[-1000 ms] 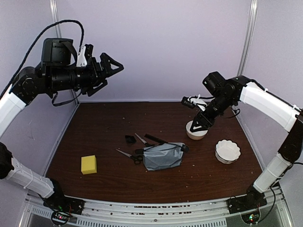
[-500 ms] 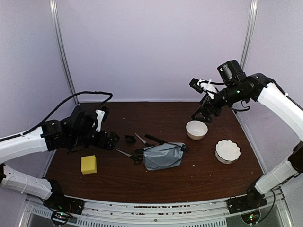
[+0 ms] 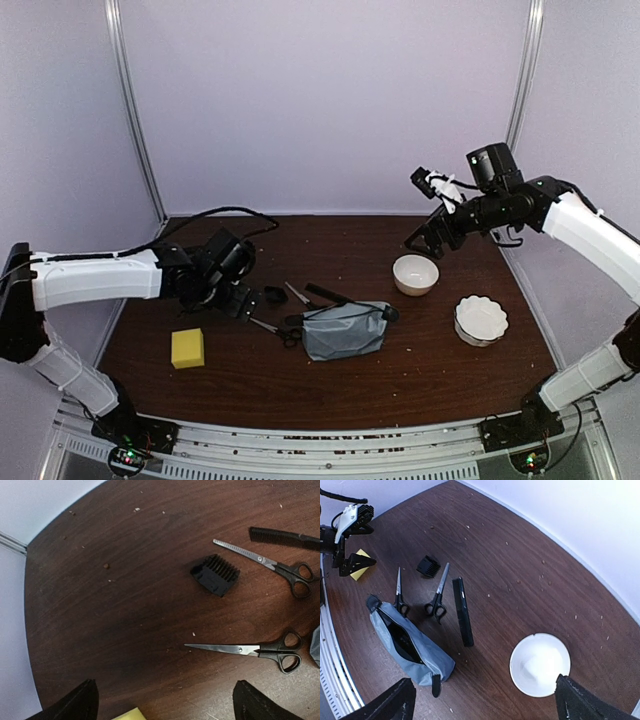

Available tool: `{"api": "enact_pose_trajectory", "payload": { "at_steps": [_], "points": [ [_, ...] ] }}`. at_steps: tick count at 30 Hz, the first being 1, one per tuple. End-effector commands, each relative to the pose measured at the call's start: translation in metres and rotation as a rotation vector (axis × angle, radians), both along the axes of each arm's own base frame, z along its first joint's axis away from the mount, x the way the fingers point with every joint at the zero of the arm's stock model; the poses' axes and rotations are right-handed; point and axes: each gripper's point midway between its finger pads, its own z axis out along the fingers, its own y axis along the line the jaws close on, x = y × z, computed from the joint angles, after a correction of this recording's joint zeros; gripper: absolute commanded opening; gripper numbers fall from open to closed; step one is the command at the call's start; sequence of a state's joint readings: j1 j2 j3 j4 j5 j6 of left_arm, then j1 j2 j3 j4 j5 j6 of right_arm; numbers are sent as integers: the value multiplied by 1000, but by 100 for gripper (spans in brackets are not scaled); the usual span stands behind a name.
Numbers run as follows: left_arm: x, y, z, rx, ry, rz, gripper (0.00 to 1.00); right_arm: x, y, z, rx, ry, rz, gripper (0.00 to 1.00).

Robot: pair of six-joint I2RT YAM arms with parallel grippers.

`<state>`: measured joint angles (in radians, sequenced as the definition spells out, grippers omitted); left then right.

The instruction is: Sort the hair-cutting tools

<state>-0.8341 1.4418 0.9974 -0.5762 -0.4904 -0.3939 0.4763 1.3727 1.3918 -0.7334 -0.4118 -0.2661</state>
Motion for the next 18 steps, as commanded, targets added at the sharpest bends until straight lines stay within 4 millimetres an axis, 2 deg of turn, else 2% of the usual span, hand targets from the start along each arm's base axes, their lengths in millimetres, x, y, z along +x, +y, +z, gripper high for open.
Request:
{"api": "enact_pose_trajectory", "payload": {
  "at_steps": [1, 4, 8, 12, 18],
  "points": [
    [3, -29, -12, -49, 72, -104, 92, -1, -13, -31, 75, 60, -15, 100],
    [2, -53, -23, -98, 147, -157, 78, -12, -13, -49, 104, 80, 42, 95],
    [-4, -84, -44, -165, 266, -235, 58, -18, -18, -49, 71, 18, 72, 91],
    [-6, -104, -65, -209, 354, -243, 52, -25, -16, -46, 81, 16, 104, 90],
    [-7, -108, -76, -243, 399, -175, 50, -28, -16, -53, 77, 24, 119, 89]
  ]
}}
